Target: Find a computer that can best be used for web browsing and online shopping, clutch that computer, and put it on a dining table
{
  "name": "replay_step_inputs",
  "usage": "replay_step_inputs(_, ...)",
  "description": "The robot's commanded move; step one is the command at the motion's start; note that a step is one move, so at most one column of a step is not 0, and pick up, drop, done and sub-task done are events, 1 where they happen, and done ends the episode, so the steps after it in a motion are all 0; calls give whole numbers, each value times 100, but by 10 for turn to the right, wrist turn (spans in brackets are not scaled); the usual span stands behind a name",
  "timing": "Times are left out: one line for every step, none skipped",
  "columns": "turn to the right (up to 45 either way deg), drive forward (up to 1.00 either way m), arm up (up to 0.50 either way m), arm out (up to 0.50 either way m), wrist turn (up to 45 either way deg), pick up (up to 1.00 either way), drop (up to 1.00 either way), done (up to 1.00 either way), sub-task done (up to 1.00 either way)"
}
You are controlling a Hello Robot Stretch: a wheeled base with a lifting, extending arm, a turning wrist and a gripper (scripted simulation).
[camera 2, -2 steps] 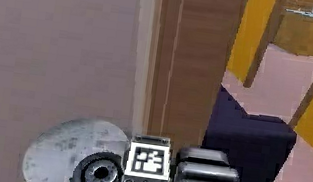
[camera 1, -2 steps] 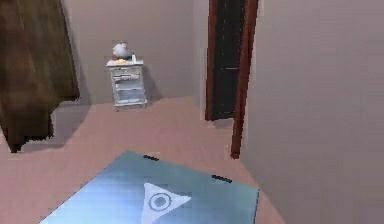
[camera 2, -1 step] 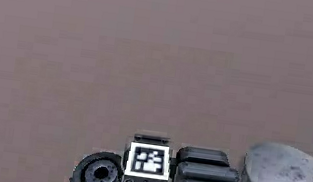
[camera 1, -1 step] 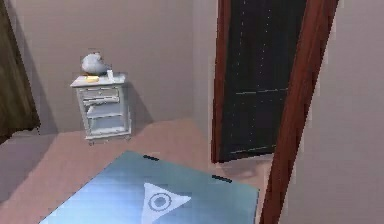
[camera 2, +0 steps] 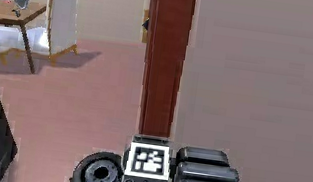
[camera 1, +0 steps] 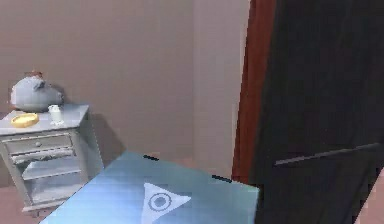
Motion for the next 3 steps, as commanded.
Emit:
replay_step_inputs(0, 20, 0, 0, 0, 0, 0, 0, 0)
replay_step_inputs(450, 0, 0, 0, 0, 0, 0, 0, 0)
replay_step_inputs(270, 0, 0, 0, 0, 0, 0, 0, 0)
